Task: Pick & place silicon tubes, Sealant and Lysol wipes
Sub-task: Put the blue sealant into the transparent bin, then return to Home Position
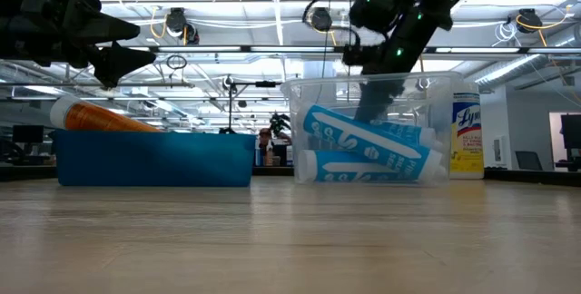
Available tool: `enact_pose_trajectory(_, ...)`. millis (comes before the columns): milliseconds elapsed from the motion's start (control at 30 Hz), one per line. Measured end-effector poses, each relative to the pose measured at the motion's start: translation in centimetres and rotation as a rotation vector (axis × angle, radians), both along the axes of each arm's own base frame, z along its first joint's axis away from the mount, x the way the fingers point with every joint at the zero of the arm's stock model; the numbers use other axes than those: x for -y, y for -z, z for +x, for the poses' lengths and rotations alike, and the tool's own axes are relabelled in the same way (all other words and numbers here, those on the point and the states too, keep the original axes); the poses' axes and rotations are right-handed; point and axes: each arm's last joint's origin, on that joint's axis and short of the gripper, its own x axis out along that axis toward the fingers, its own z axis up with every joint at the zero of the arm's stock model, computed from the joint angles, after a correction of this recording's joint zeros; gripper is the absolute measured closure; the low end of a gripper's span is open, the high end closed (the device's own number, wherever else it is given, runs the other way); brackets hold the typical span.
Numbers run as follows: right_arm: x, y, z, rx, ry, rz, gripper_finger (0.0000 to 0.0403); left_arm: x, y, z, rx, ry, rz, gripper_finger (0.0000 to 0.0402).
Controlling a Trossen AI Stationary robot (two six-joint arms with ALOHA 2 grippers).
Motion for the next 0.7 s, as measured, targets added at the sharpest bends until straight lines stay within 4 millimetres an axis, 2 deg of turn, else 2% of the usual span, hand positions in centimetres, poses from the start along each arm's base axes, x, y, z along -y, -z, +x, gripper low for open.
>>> enact_pose_trajectory(133, -0.4, -2.2, -0.8, 0.079, -0.008, -0.019, 0.0104, 0.0, 0.0, 0.0, 0.0, 0.0, 0.0, 0.0084)
enact_pose_trajectory(267, -0.8, -5.2, -2.4, 0.186, -0.004, -0.062, 0.0105, 0.0, 0.0, 0.0, -0.001, 0.0, 0.0, 0.0078)
enact_pose_trajectory(400, -1.6, -8.6, -4.9, 0.315, -0.008, -0.109, 0.0104, 0.0, 0.0, 0.0, 0.0, 0.0, 0.0, 0.0079)
enact_pose_trajectory(500, -2.5, -10.5, -7.6, 0.347, -0.011, -0.127, 0.0104, 0.0, 0.0, 0.0, -0.001, 0.0, 0.0, 0.0084)
enact_pose_trajectory(600, -3.4, -11.1, -10.2, 0.399, 0.008, -0.124, 0.0105, 0.0, 0.0, 0.0, 0.0, 0.0, 0.0, 0.0088)
enact_pose_trajectory(700, -4.0, -10.1, -12.3, 0.529, 0.024, -0.141, 0.0108, 0.0, 0.0, 0.0, 0.0, 0.0, 0.0, 0.0091)
